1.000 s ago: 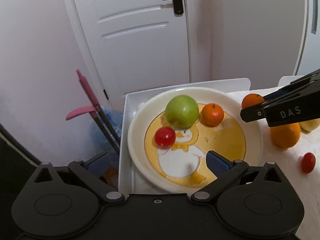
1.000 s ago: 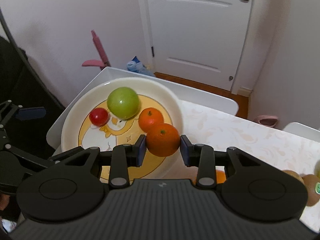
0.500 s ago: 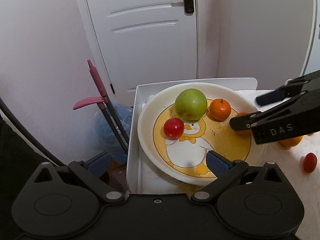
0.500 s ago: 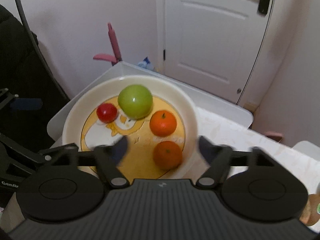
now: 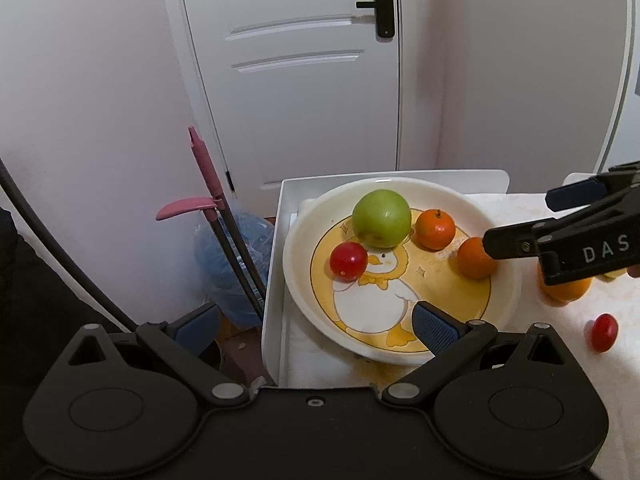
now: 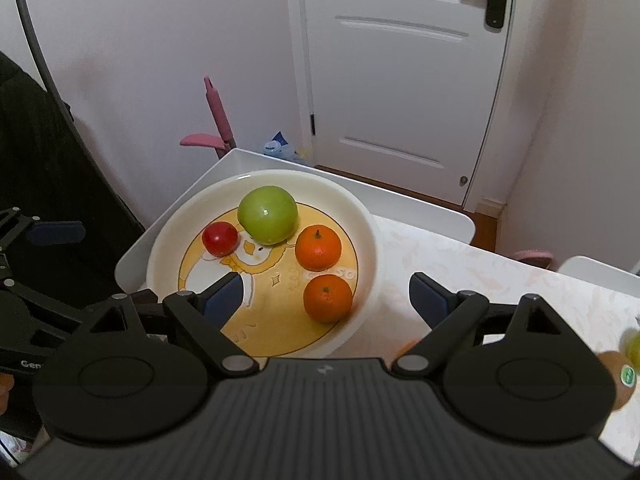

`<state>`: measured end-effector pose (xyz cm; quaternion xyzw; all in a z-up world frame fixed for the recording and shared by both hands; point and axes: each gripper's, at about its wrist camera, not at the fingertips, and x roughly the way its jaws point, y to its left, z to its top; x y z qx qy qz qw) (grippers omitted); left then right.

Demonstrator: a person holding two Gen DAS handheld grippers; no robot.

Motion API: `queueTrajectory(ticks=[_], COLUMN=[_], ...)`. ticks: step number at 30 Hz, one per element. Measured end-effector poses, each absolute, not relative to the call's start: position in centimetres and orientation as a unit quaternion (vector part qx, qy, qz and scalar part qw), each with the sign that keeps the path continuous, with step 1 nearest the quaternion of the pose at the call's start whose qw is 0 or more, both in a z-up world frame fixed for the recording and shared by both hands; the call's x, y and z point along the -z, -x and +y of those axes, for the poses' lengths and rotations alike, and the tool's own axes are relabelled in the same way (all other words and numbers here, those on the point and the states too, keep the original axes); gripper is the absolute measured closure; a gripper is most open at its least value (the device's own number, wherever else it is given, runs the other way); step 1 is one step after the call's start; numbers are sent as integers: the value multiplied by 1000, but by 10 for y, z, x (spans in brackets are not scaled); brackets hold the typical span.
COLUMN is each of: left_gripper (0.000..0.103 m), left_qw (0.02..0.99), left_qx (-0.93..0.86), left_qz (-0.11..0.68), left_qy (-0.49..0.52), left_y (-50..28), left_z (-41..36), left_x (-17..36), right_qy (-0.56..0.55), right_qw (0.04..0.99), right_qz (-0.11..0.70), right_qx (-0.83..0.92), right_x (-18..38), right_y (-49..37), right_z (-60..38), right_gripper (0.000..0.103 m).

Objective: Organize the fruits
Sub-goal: 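Move both tools back and grasp the large orange with the left tool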

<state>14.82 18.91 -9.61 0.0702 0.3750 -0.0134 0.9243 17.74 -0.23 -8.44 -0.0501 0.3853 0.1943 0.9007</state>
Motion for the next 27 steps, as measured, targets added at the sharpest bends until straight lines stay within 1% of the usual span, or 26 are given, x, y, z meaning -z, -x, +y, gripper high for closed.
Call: queueTrajectory(ticks=[14,27], left_gripper=[0,0], left_qw=[932,939], left_qx=[46,30], left_qz=[353,339], left_qy=[-62,-57], left_y=[-135,-108], left_z=[172,127], left_x=[69,55], right_qy=[23,14], right_qw=[921,922], right_qz=[365,367], right_qx=[-135,-119], right_x=[49,56], right_y=[-132,-105], right_z=[-55,-146], right_gripper=[0,0])
